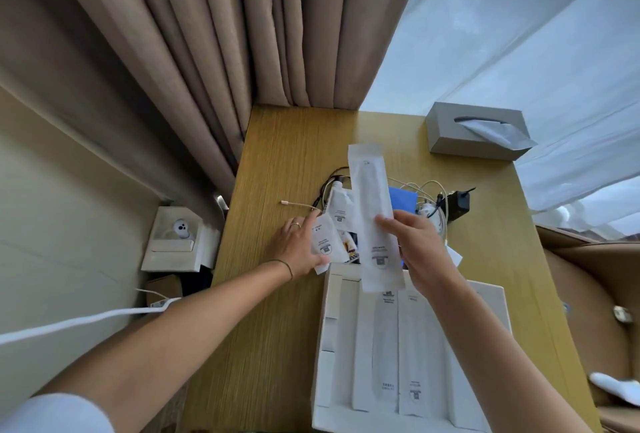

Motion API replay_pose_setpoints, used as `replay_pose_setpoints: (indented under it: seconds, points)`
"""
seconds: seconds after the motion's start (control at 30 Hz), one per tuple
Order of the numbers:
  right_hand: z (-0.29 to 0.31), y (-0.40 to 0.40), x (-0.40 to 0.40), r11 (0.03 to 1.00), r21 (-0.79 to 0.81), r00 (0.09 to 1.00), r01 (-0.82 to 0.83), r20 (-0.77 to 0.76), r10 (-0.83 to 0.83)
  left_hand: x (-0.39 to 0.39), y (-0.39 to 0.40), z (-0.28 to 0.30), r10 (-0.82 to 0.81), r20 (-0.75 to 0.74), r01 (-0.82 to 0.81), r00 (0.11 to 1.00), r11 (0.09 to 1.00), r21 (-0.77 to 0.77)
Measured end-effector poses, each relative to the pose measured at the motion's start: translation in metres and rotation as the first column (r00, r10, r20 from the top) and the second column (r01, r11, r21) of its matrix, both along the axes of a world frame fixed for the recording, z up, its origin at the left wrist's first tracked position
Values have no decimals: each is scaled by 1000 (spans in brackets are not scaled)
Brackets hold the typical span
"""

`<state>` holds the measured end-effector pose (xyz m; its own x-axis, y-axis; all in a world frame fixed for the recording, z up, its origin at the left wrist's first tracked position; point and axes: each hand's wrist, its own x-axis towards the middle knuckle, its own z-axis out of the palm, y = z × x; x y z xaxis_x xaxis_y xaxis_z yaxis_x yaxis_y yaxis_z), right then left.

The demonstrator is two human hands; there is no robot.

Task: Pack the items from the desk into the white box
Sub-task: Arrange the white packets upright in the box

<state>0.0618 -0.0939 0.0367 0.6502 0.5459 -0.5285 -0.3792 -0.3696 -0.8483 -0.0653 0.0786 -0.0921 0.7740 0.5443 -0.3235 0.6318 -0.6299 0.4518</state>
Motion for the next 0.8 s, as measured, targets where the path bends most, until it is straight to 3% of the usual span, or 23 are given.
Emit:
replay_pose_setpoints:
  seconds: [0.2,0.47,0.6,0.67,0.8]
  points:
    - [19,-55,-14,999,-17,996,38,81,-37,-1,-5,-2,18,175,-41,984,991,130]
    - [18,-134,-24,984,-180,973,5,230,37,-9,-14,19,87,284,-93,955,996,7]
    - [6,-156,-33,928,-371,935,-28,319,156,-16,-24,44,191,416,-185,889,981,-55]
    - [2,-162,-38,866,-498,876,-37,400,267,-19,-29,60,245,491,-234,836,968,-86]
    - [-9,-163,-46,708,-706,677,-9,517,524,-25,-39,92,302,596,-299,744,948,-107]
